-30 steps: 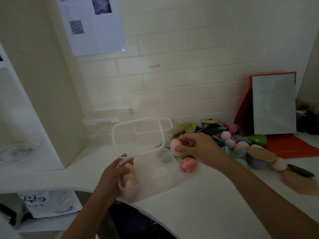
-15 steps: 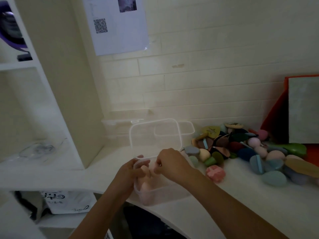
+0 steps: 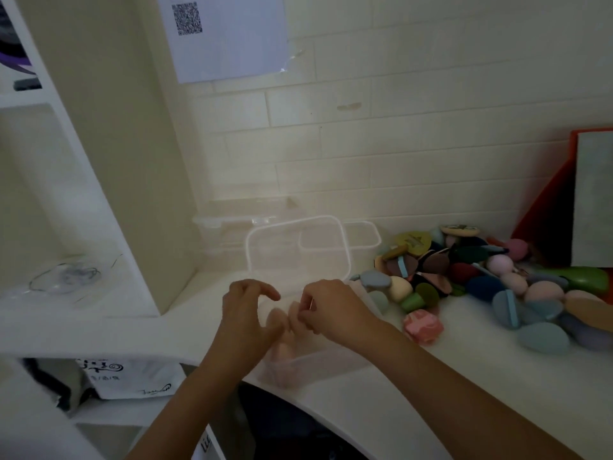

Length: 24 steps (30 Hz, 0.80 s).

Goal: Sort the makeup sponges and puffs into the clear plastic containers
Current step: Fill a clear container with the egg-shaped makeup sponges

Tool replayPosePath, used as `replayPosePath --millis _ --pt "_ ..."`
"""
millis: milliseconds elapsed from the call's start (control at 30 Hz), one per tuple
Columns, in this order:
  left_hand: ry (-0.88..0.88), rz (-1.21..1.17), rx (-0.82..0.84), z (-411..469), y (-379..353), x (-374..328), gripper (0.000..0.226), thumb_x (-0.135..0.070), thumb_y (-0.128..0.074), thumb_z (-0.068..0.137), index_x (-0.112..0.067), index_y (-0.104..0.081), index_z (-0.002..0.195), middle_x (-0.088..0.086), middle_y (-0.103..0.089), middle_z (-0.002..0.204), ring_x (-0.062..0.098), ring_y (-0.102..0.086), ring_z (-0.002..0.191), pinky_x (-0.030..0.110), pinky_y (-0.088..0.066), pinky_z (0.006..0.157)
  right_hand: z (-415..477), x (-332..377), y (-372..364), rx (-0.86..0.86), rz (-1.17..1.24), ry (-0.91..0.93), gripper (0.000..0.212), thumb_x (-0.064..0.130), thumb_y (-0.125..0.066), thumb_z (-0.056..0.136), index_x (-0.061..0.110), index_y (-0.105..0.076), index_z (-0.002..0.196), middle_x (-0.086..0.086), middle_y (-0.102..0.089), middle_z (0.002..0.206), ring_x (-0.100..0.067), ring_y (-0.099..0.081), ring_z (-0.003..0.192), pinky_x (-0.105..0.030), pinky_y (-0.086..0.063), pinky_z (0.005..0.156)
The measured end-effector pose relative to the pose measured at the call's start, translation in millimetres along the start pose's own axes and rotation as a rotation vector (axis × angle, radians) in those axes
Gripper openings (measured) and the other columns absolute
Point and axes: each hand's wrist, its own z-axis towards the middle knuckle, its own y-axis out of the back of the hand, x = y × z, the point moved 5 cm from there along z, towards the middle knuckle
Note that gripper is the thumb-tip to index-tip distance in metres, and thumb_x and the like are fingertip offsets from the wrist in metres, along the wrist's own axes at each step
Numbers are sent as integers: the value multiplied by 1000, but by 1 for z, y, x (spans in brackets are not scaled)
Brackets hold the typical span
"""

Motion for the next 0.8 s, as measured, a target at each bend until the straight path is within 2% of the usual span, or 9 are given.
replayPosePath --millis 133,267,367,467,567,633,700,800 --pt "-27 48 168 0 -5 -7 27 -13 -49 92 -37 -58 101 -8 -27 149 14 -24 138 33 -24 110 -4 2 0 46 48 35 23 15 -52 89 5 -72 92 -12 -72 87 -24 -67 82 -36 -53 81" --pt "11 44 276 -2 -11 -19 31 -15 -39 96 -28 -65 108 -8 -17 155 11 -24 140 29 -22 112 -4 -2 0 104 89 39 25 12 -49 91 10 -73 98 -8 -73 93 -21 -67 86 -33 -54 81" --pt "-27 146 329 -4 -15 -27 29 -21 -42 95 -25 -63 115 3 -17 156 12 -8 145 33 -15 117 -3 -5 1 158 107 38 26 8 -49 90 13 -72 100 -8 -73 95 -20 -69 85 -25 -52 72" --pt "19 218 347 -5 -14 -29 37 -15 -43 92 -24 -55 126 4 -5 158 17 -9 145 36 -16 116 -1 -7 18 36 141 62 26 4 -52 87 17 -74 89 -2 -71 93 -15 -66 79 -24 -51 72" --pt "37 213 343 -5 -14 -28 40 -12 -45 88 -23 -55 126 3 0 158 19 -15 143 34 -18 116 3 -23 54 -300 184 20 36 -1 -47 80 26 -62 61 2 -66 77 -13 -58 66 -22 -48 65" --pt "40 211 338 -5 -15 -26 40 -11 -45 87 -23 -55 125 2 -1 158 19 -16 143 33 -19 115 5 -41 70 -428 190 -33 35 -4 -45 79 23 -60 61 2 -63 73 -15 -57 65 -28 -51 65" --pt "44 210 333 -5 -17 -24 41 -11 -45 86 -23 -56 124 2 -2 158 19 -17 143 33 -19 115 7 -61 71 -416 156 -96 31 -4 -44 82 15 -67 73 2 -62 76 -15 -59 67 -27 -51 64" --pt "65 206 324 -4 -19 -21 43 -10 -44 85 -25 -57 123 -1 -3 158 23 -21 141 33 -17 114 15 -84 52 -264 135 -102 31 -4 -44 84 13 -70 83 -2 -66 86 -11 -59 74 -19 -44 64"
